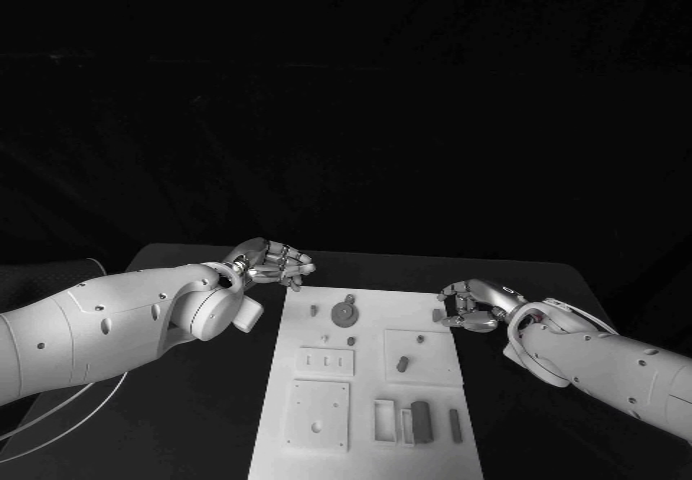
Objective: Assemble the parts on the task board
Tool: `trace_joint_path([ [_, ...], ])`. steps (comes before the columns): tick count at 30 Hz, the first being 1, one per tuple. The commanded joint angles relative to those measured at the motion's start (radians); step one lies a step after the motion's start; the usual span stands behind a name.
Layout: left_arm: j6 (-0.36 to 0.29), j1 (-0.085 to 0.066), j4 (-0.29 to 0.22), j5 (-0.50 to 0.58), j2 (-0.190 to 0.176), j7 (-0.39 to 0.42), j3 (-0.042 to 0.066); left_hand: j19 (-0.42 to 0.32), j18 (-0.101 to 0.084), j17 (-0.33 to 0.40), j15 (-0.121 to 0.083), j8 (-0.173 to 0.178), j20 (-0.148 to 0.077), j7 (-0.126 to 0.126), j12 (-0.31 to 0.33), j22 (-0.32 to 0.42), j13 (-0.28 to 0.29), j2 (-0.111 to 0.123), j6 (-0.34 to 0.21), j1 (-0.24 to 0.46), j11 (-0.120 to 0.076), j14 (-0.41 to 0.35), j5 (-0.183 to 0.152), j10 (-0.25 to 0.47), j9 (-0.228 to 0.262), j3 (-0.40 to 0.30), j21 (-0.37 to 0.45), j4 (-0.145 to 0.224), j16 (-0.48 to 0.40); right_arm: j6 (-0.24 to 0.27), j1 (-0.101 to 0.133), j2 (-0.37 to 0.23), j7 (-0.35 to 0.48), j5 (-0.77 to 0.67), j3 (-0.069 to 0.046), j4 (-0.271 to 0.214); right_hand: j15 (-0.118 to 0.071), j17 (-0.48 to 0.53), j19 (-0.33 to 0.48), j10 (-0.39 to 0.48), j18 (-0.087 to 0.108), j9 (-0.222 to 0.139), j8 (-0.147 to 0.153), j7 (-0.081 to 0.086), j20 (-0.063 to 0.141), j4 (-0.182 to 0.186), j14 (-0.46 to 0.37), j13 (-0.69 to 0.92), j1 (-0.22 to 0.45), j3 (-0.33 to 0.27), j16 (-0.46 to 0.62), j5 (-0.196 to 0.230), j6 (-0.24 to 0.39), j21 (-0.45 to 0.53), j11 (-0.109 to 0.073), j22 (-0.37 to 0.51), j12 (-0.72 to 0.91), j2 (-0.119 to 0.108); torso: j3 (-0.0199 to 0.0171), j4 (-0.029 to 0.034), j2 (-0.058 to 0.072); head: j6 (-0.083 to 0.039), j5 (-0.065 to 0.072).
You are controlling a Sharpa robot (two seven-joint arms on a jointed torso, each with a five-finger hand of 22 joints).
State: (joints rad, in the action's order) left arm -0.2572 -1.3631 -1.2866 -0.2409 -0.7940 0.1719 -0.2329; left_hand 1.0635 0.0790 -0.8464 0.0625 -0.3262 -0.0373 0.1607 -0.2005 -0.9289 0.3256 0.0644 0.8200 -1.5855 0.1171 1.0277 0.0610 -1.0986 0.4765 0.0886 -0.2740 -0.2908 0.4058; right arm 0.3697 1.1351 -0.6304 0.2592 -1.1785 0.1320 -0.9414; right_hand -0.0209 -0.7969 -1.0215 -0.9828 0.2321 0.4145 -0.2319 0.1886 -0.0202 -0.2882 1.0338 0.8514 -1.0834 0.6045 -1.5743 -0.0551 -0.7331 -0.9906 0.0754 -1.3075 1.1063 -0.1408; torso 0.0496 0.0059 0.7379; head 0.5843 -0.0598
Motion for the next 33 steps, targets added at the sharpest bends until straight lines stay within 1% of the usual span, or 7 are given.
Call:
trace_joint_path([
  [1, 0.012, -0.001, -0.006, -0.004, 0.000, 0.013, 0.002, 0.001, 0.016, -0.001, 0.002, 0.004, 0.002, 0.004, 0.006, 0.000, 0.000, -0.005, 0.000, -0.002, 0.000, 0.003, 0.007, -0.008, -0.001, -0.001, 0.006, -0.001, -0.004, -0.018, -0.001, 0.004, 0.009, -0.014, 0.000, 0.004, 0.002, 0.000, 0.004, 0.017, 0.030, -0.001, 0.001, 0.013, 0.002, 0.001, -0.004, -0.001, -0.002, -0.003, 0.001, 0.000, -0.004, 0.004, 0.012, -0.009, 0.002, 0.004, -0.0003, -0.0001, 0.000, 0.002, -0.003],
  [10, 0.010, -0.001, -0.018, -0.005, -0.005, 0.014, 0.004, 0.001, 0.016, -0.002, 0.002, 0.006, 0.002, 0.006, 0.007, -0.001, 0.000, -0.005, -0.003, -0.002, 0.000, 0.003, 0.007, -0.009, -0.001, -0.001, 0.007, -0.001, -0.005, -0.023, -0.001, 0.011, 0.005, -0.023, 0.000, 0.013, 0.002, -0.001, 0.004, 0.016, 0.030, 0.000, 0.000, 0.012, 0.002, 0.001, -0.003, -0.001, -0.002, -0.003, 0.000, 0.000, -0.006, 0.003, 0.012, -0.009, 0.003, 0.009, -0.0005, 0.0002, 0.000, 0.007, -0.003],
  [12, 0.010, -0.001, -0.020, -0.007, -0.006, 0.015, 0.004, 0.001, 0.016, -0.002, 0.002, 0.007, 0.002, 0.006, 0.007, -0.001, 0.000, -0.005, -0.003, -0.002, 0.000, 0.003, 0.007, -0.009, -0.002, -0.001, 0.007, -0.001, -0.005, -0.023, -0.001, 0.011, 0.003, -0.026, 0.001, 0.013, 0.001, -0.001, 0.003, 0.016, 0.030, 0.000, -0.003, 0.011, 0.002, 0.001, -0.003, -0.001, -0.003, -0.002, -0.001, 0.000, -0.010, 0.003, 0.011, -0.009, 0.004, 0.013, -0.0009, 0.0001, 0.000, 0.005, -0.003],
  [17, 0.010, -0.001, -0.024, -0.008, -0.008, 0.015, 0.004, 0.001, 0.016, -0.002, 0.002, 0.007, 0.002, 0.006, 0.007, -0.001, 0.000, -0.005, -0.003, -0.003, 0.000, 0.004, 0.007, -0.010, -0.002, -0.001, 0.007, -0.001, -0.005, -0.027, -0.001, 0.016, 0.002, -0.027, 0.001, 0.020, 0.001, -0.001, 0.003, 0.016, 0.030, 0.001, -0.005, 0.011, 0.001, 0.001, -0.003, -0.001, -0.002, -0.002, -0.001, -0.001, -0.014, 0.003, 0.010, -0.010, 0.005, 0.016, 0.0002, 0.0016, 0.000, 0.007, -0.003],
  [22, 0.011, -0.001, -0.027, -0.008, -0.009, 0.016, 0.005, 0.002, 0.016, -0.002, 0.002, 0.007, 0.002, 0.006, 0.006, -0.001, 0.001, -0.005, -0.002, -0.003, -0.001, 0.004, 0.007, -0.013, -0.001, -0.001, 0.007, -0.001, -0.005, -0.031, -0.002, 0.025, 0.001, -0.030, 0.002, 0.029, -0.001, -0.001, 0.003, 0.016, 0.030, 0.002, -0.009, 0.009, 0.001, 0.001, -0.003, -0.001, -0.001, -0.002, -0.002, -0.001, -0.020, 0.002, 0.009, -0.010, 0.006, 0.021, -0.0010, 0.0014, 0.000, 0.011, -0.006],
  [27, 0.011, -0.001, -0.032, -0.011, -0.012, 0.015, 0.005, 0.002, 0.016, -0.003, 0.002, 0.007, 0.002, 0.005, 0.006, -0.001, 0.001, -0.006, -0.001, -0.003, -0.002, 0.004, 0.007, -0.015, -0.001, -0.001, 0.008, -0.001, -0.006, -0.032, -0.003, 0.031, 0.001, -0.032, 0.002, 0.037, -0.002, -0.001, 0.002, 0.015, 0.030, 0.003, -0.013, 0.007, 0.001, 0.001, -0.003, -0.001, 0.000, -0.002, -0.003, -0.001, -0.026, 0.002, 0.007, -0.010, 0.007, 0.028, -0.0020, -0.0006, 0.000, 0.015, -0.008],
  [33, 0.011, -0.002, -0.036, -0.015, -0.016, 0.015, 0.005, 0.002, 0.016, -0.003, 0.002, 0.007, 0.002, 0.005, 0.006, -0.001, 0.001, -0.006, 0.000, -0.002, -0.002, 0.004, 0.007, -0.016, -0.001, -0.001, 0.008, -0.001, -0.006, -0.031, -0.009, 0.044, -0.003, -0.032, 0.003, 0.056, -0.004, -0.001, 0.002, 0.014, 0.030, 0.003, -0.015, 0.005, 0.001, 0.002, -0.002, -0.002, 0.003, -0.002, -0.003, -0.001, -0.030, 0.001, 0.005, -0.011, 0.008, 0.038, -0.0033, -0.0015, 0.000, 0.020, -0.008],
])
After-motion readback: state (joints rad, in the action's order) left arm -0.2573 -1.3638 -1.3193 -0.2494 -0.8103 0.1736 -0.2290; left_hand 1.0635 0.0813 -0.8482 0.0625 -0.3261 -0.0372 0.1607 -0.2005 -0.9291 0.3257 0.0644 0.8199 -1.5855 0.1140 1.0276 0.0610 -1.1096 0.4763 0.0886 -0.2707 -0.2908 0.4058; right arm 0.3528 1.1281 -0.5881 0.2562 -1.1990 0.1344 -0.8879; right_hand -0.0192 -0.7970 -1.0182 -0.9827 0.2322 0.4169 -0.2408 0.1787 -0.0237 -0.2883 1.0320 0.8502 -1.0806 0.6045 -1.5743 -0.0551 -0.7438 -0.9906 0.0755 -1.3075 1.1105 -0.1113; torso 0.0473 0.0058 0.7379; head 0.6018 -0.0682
